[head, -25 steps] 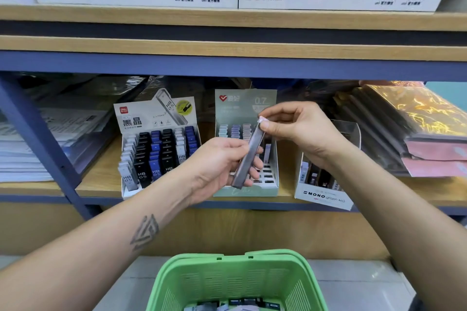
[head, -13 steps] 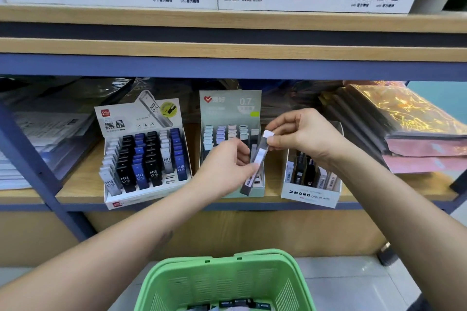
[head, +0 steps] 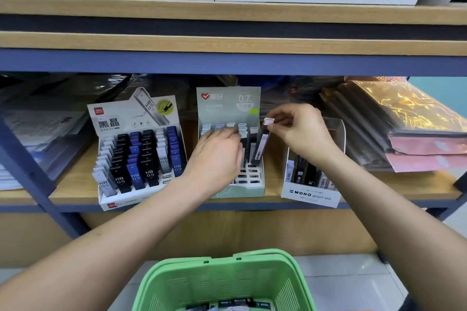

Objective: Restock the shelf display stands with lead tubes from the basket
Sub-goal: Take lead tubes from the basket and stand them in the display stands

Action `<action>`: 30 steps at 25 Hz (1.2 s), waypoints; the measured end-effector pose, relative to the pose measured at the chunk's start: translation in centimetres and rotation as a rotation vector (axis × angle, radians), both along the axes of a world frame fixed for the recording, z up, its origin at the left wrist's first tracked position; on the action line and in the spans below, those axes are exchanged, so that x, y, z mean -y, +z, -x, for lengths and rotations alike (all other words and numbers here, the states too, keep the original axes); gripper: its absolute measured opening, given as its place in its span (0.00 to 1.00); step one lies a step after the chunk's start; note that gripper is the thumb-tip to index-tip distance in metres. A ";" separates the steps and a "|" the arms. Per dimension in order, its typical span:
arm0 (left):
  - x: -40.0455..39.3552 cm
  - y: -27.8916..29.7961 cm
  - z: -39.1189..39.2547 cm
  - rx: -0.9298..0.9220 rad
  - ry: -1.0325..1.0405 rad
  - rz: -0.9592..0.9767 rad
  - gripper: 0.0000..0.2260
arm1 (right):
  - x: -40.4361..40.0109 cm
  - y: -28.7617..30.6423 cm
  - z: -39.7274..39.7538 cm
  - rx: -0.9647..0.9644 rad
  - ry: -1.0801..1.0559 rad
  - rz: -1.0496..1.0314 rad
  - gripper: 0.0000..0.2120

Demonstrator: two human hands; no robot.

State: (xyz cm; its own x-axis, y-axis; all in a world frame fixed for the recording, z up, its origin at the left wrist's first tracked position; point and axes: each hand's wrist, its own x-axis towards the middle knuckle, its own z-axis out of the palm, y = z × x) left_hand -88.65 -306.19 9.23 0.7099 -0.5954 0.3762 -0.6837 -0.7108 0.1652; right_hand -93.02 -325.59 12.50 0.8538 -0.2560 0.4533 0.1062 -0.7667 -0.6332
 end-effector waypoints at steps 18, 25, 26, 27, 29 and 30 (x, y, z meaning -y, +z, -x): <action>-0.1 -0.9 -0.6 0.094 -0.029 -0.066 0.19 | -1.2 -1.5 -1.2 -0.009 0.096 0.180 0.09; -0.3 -0.7 -0.7 0.063 -0.055 -0.020 0.19 | -1.4 -2.6 -1.7 0.009 0.055 0.406 0.12; -0.3 -0.4 -0.5 0.052 -0.060 0.000 0.19 | -1.4 -2.4 -1.5 0.007 0.046 0.398 0.14; -0.5 -0.1 -0.3 0.054 -0.068 0.020 0.18 | -1.6 -2.3 -1.2 0.020 0.032 0.377 0.16; -1.4 0.6 0.5 0.084 -0.086 0.039 0.17 | -2.0 -2.1 -0.3 0.087 0.005 0.311 0.16; -2.1 0.7 1.2 0.104 -0.087 0.038 0.16 | -2.4 -2.1 0.4 0.109 0.016 0.289 0.15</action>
State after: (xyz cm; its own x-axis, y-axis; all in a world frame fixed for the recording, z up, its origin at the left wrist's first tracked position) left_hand -89.84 -304.06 9.96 0.6119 -0.6374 0.4683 -0.7576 -0.6423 0.1156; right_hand -93.39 -323.23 10.41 0.7988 -0.0905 0.5947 0.1748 -0.9111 -0.3734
